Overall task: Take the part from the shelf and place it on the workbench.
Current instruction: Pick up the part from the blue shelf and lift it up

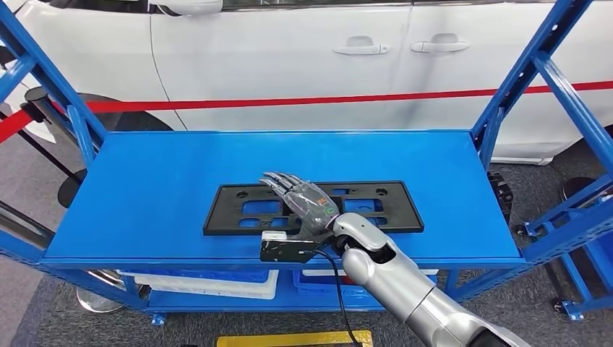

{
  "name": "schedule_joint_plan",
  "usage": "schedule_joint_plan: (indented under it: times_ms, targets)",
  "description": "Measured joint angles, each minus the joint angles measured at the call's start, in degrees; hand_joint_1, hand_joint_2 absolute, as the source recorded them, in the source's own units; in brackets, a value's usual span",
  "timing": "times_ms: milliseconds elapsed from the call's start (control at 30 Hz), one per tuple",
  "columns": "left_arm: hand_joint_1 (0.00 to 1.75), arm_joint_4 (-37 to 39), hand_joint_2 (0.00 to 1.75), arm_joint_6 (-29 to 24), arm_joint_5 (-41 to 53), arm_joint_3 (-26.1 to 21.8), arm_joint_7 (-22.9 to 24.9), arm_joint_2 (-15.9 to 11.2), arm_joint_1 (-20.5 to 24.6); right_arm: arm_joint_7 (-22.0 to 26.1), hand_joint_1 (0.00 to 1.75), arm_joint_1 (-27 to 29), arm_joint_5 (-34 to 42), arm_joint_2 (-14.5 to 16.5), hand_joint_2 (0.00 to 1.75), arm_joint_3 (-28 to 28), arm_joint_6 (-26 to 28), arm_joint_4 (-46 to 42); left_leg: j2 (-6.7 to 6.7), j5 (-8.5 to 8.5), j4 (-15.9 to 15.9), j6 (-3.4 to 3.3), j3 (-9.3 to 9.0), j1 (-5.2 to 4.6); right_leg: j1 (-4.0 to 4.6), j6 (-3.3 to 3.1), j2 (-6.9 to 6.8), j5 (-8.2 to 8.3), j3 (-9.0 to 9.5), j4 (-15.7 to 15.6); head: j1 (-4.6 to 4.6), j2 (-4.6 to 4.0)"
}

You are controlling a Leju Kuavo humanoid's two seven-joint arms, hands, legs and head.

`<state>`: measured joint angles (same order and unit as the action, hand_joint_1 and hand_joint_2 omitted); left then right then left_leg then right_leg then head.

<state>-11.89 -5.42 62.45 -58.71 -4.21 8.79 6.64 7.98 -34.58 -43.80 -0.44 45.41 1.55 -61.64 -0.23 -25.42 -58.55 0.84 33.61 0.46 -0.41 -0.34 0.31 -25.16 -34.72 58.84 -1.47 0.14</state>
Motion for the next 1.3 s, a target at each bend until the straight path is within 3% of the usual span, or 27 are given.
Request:
schedule_joint_plan:
  times_ms: [67,133,233,267,300,333,400,467,567,633,667,733,767,800,833,867,900,967,1000,1133,1200,1267,1300]
  targets:
    - [0.00,0.0,0.00,0.0,0.2,0.0,0.0,-0.1,0.0,-0.6,0.00,-0.3,-0.5,-0.1,1.75,0.2,-0.4,0.1,-0.03,0.32,0.3,-0.74,0.03,0.06,-0.06,0.67,0.00,0.06,-0.03,-0.1,0.02,0.00]
    - [0.00,0.0,0.00,0.0,0.3,0.0,0.0,-0.1,0.1,-1.2,0.00,-0.7,-1.1,-0.3,1.75,0.3,-0.8,0.1,0.02,0.71,0.8,-1.53,-0.15,0.25,-0.17,1.24,-0.02,-1.43,-0.91,2.0,0.05,0.01]
    - [0.00,0.0,0.00,-0.1,0.4,0.0,0.0,-0.1,0.4,-2.0,0.00,-0.9,-1.9,-0.9,1.75,0.7,-1.7,0.2,0.07,0.85,1.0,-2.10,-0.15,0.17,-0.31,1.75,-0.03,-6.58,-5.87,12.3,0.09,0.01]
    - [0.00,0.0,0.00,-0.1,0.4,0.0,0.0,-0.1,0.4,-2.2,0.00,-0.9,-2.1,-1.2,1.75,0.9,-2.0,0.3,0.06,0.82,1.0,-2.13,-0.15,0.12,-0.32,1.85,-0.04,-7.37,-7.30,15.2,0.09,0.01]
    - [0.00,0.0,0.00,-0.1,0.4,0.0,0.0,-0.2,0.4,-2.3,0.00,-0.8,-2.3,-1.5,1.75,1.0,-2.2,0.3,0.05,0.79,0.9,-2.14,-0.16,0.10,-0.33,1.87,-0.04,-7.11,-7.89,16.2,0.09,0.01]
    - [0.00,0.0,0.00,-0.1,0.4,0.0,-0.1,-0.2,0.4,-2.5,0.00,-0.9,-2.4,-1.7,1.75,1.2,-2.4,0.4,0.03,0.74,0.9,-2.11,-0.19,0.09,-0.33,1.81,-0.05,-5.72,-7.23,14.7,0.09,0.01]
    - [0.00,0.0,0.00,-0.1,0.4,0.0,-0.2,-0.2,0.5,-2.8,0.00,-1.0,-2.7,-1.9,1.75,1.2,-2.7,0.4,-0.02,0.52,0.6,-1.90,-0.26,0.06,-0.30,1.47,-0.12,-1.79,-3.44,6.9,0.09,0.01]
    - [0.00,0.0,0.00,-0.1,0.4,0.0,-0.2,-0.2,0.7,-3.0,0.00,-1.1,-2.9,-2.1,1.75,1.2,-3.1,0.3,-0.05,0.24,0.3,-1.46,-0.15,-0.13,-0.08,0.97,-0.17,0.11,-0.65,1.1,0.05,-0.01]
    - [0.00,0.0,0.00,-0.1,0.5,0.0,-0.2,-0.3,0.8,-3.3,0.00,-1.2,-3.1,-2.4,1.75,1.4,-3.7,0.2,-0.04,0.17,0.3,-0.58,-0.13,-0.23,0.11,0.14,-0.04,0.17,-0.37,0.1,0.03,0.01]
    - [0.00,0.0,0.00,-0.2,0.4,0.0,-0.2,-0.4,0.9,-3.4,0.00,-1.2,-3.2,-2.5,1.75,1.6,-3.9,0.1,0.00,-0.84,-0.8,0.09,0.27,-0.16,-0.13,-0.51,-0.06,0.39,-0.17,-0.3,-0.02,0.01]
    - [0.00,0.0,0.00,-0.2,0.4,0.0,-0.2,-0.5,0.9,-3.4,0.00,-1.3,-3.2,-2.5,1.75,1.6,-4.0,0.0,0.01,-2.23,-3.0,0.42,1.25,-0.10,-0.28,-0.78,-0.11,0.48,-0.08,-0.5,-0.07,0.01]
    - [0.00,0.0,0.00,-0.3,0.3,0.0,-0.4,-0.7,1.0,-3.6,0.00,-1.3,-3.3,-2.5,1.75,1.8,-4.3,0.0,0.03,-5.88,-10.6,0.93,4.80,0.05,-0.30,-1.07,-0.20,0.46,-0.06,-0.5,-0.15,0.00]
    - [0.00,0.0,0.00,-0.3,0.2,0.0,-0.4,-0.7,1.0,-3.6,0.00,-1.3,-3.4,-2.5,1.75,1.9,-4.4,0.1,0.03,-7.07,-14.1,1.10,6.52,0.12,-0.27,-1.11,-0.21,0.43,-0.09,-0.5,-0.15,0.01]
    - [0.00,0.0,0.00,-0.3,0.2,0.0,-0.5,-0.7,0.9,-3.8,0.00,-1.2,-3.6,-2.5,1.75,2.1,-4.5,0.2,0.03,-7.22,-16.0,1.17,7.50,0.15,-0.25,-1.13,-0.20,0.40,-0.11,-0.4,-0.15,0.01]
    - [0.00,0.0,0.00,-0.3,0.1,0.0,-0.6,-0.8,0.9,-3.9,0.00,-1.2,-3.7,-2.5,1.75,2.3,-4.5,0.3,0.03,-6.27,-15.6,1.16,7.41,0.16,-0.25,-1.13,-0.17,0.37,-0.12,-0.3,-0.15,0.01]
    - [0.00,0.0,0.00,-0.3,0.0,0.0,-0.8,-0.9,1.0,-4.0,0.00,-1.2,-3.9,-2.5,1.75,2.4,-4.5,0.4,0.03,-4.41,-12.9,1.05,6.22,0.17,-0.26,-1.09,-0.12,0.33,-0.10,-0.3,-0.15,0.01]
    - [0.00,0.0,0.00,-0.3,0.0,0.0,-0.9,-1.0,1.1,-4.3,0.00,-1.2,-4.1,-2.5,1.75,2.4,-4.5,0.5,0.04,-2.27,-8.7,0.84,4.29,0.16,-0.26,-1.01,-0.08,0.28,-0.07,-0.2,-0.15,0.01]
    - [0.00,0.0,0.00,-0.3,-0.1,0.0,-1.2,-1.2,1.4,-4.7,0.00,-1.2,-4.6,-2.5,1.75,2.5,-4.4,0.6,0.01,0.17,-1.7,0.24,0.99,-0.06,-0.07,-0.60,-0.01,0.20,-0.15,0.0,-0.12,0.01]
    - [0.00,0.0,0.00,-0.3,-0.2,0.0,-1.3,-1.2,1.5,-4.9,0.00,-1.2,-4.9,-2.5,1.75,2.6,-4.4,0.6,-0.02,0.43,-0.1,-0.07,0.30,-0.20,0.00,-0.33,0.01,0.23,-0.22,0.0,-0.10,0.01]
    - [0.00,0.0,0.00,-0.1,-0.7,0.0,-1.8,-1.3,1.5,-7.1,0.00,-1.0,-7.6,-2.8,1.75,3.0,-3.6,0.5,-0.02,0.85,0.8,-1.51,0.07,-0.09,-0.04,0.93,-0.02,-0.43,-0.57,0.8,-0.04,0.01]
    - [0.00,0.0,0.00,-0.1,-0.8,0.0,-2.0,-1.4,1.6,-8.6,0.00,-0.8,-9.5,-3.0,1.75,3.2,-2.9,0.5,0.06,1.13,1.1,-2.07,-0.01,0.05,-0.15,1.37,-0.05,-3.40,-2.74,5.7,0.02,0.01]
    - [0.00,0.0,0.00,-0.1,-1.0,0.0,-2.1,-1.5,1.6,-9.6,0.00,-0.4,-10.9,-3.1,1.75,3.5,-2.5,0.6,0.06,1.14,1.1,-2.20,0.09,-0.03,-0.23,1.63,-0.05,-6.72,-6.27,13.0,0.03,0.01]
    - [0.00,0.0,0.00,-0.1,-1.1,0.0,-2.1,-1.5,1.5,-10.0,0.00,-0.1,-11.6,-3.1,1.75,3.6,-2.4,0.6,0.06,1.13,1.0,-2.20,0.12,-0.05,-0.28,1.70,-0.07,-7.22,-7.40,15.2,0.03,0.01]
